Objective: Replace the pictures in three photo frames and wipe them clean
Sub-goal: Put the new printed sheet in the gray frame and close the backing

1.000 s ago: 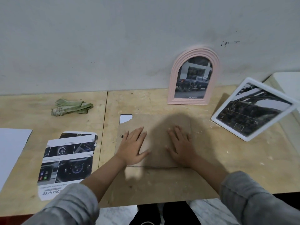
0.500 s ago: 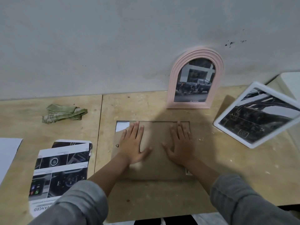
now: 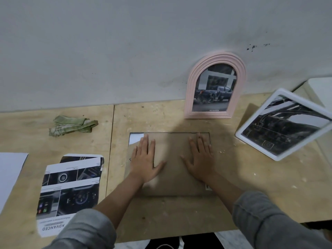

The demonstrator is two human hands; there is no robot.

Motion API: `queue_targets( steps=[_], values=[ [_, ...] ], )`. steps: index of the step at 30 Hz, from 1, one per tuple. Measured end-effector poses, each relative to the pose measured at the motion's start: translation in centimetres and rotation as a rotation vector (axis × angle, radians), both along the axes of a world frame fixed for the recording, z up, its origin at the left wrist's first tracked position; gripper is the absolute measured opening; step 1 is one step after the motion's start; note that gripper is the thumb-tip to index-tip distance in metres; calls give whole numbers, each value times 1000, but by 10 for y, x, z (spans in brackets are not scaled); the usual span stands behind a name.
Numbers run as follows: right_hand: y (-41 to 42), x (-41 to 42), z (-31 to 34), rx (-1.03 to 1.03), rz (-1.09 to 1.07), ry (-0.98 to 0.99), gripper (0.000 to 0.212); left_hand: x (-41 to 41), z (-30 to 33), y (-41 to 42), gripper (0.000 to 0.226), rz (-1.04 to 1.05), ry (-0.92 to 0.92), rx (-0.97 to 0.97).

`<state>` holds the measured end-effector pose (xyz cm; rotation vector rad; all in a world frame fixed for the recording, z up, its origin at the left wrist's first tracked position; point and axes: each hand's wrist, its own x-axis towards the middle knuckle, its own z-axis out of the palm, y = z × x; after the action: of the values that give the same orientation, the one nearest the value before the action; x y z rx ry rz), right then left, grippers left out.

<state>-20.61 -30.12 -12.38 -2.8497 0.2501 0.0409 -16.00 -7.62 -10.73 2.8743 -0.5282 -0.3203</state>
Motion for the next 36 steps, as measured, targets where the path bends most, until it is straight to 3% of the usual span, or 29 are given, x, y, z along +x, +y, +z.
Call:
queue_targets(
  steps=[4, 15, 23, 27, 36],
  values=[
    [6, -12, 1, 54, -60, -45, 70, -24, 1, 23, 92, 135, -7, -15],
    [10, -9, -3, -8, -58, -28, 72, -20, -2, 34, 101, -20, -10, 65],
    [6, -15, 2, 48, -8, 29, 83, -25, -1, 30, 104, 62, 70, 32],
    [4, -29, 1, 32, 13, 6, 74, -49, 1, 24, 94, 143, 66, 13],
    [9, -33, 2, -34, 10, 4, 71, -54, -9, 31, 81, 10, -9, 64]
  ],
)
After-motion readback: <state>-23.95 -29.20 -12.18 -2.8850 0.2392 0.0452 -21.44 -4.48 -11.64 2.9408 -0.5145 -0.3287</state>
